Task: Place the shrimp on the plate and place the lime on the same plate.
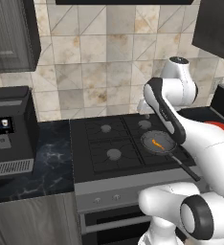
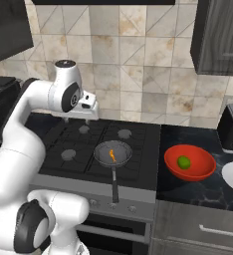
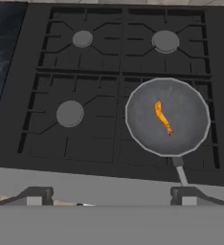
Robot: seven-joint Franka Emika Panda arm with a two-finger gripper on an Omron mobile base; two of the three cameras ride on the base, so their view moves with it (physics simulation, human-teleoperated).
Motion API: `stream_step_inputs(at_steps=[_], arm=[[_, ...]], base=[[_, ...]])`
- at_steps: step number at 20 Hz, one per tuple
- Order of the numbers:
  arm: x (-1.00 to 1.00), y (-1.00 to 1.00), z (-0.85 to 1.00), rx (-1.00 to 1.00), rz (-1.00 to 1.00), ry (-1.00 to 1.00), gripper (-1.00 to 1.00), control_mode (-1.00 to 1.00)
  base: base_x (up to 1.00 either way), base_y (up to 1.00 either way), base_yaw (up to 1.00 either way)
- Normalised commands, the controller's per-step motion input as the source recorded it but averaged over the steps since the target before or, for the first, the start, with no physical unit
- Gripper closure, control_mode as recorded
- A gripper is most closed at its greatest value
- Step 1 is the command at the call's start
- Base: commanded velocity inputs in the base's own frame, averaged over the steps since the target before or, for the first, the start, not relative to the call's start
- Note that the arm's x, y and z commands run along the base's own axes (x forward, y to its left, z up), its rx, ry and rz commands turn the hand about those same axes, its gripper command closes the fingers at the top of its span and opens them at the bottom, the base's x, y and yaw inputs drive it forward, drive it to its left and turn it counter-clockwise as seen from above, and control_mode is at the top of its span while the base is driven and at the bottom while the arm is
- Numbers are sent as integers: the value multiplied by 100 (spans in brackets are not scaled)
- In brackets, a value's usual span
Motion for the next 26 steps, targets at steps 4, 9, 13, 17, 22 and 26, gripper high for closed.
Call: stream_step_inputs(at_steps=[4, 9, 13, 17, 22, 26], arm=[[24, -52, -54, 0, 0, 2, -100, -100], [30, -47, -51, 0, 0, 3, -100, -100], [34, -23, -55, 0, 0, 4, -100, -100], [33, -9, -57, 0, 0, 1, -100, -100], [32, -13, -43, 0, 0, 0, -100, -100], [24, -12, -34, 0, 0, 0, -100, -100]], base=[[0, 0, 0], [0, 0, 0], [0, 0, 0], [0, 0, 0], [0, 0, 0], [0, 0, 0]])
